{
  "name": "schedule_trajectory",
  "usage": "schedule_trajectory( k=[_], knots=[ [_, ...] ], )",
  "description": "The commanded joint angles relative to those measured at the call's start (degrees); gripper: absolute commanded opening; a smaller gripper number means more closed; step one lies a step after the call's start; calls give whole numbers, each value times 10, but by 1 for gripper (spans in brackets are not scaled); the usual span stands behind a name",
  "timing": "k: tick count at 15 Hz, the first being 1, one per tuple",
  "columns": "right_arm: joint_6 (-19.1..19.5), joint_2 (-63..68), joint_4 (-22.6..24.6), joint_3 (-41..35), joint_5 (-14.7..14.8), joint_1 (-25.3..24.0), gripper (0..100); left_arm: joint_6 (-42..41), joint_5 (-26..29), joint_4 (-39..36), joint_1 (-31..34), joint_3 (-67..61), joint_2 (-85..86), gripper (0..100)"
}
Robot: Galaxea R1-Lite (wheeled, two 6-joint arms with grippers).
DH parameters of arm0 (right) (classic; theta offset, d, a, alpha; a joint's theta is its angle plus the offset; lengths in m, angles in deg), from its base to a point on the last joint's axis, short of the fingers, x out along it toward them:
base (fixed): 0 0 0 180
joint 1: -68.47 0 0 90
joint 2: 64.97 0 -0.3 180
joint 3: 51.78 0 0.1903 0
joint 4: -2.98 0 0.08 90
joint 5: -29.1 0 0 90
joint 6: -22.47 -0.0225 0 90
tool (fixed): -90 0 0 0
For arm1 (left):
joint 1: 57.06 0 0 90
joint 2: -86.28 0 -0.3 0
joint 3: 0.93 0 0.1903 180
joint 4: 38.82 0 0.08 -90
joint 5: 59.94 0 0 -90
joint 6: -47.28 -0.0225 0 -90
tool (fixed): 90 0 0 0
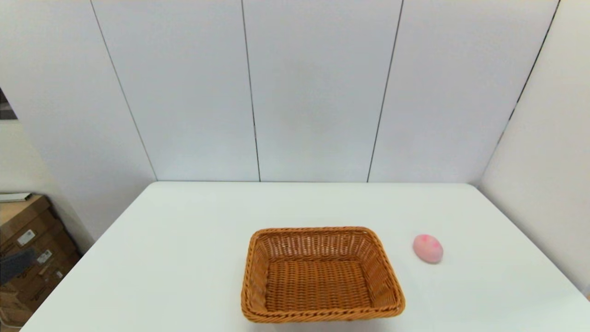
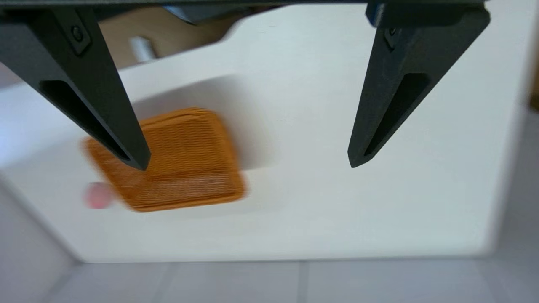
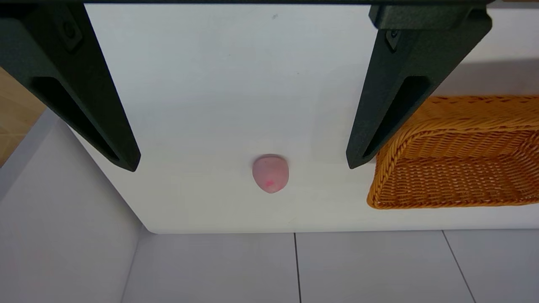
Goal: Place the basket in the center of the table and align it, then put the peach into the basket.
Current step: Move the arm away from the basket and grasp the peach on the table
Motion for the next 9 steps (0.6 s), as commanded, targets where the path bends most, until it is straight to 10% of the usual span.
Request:
schedule_trajectory(
  k=[1,9],
  knots=[
    [-1,1,0,0,0,0,100,-91,-3,-20,122,-138,193,100],
    [-1,1,0,0,0,0,100,-88,-54,-134,137,-380,385,100]
  ],
)
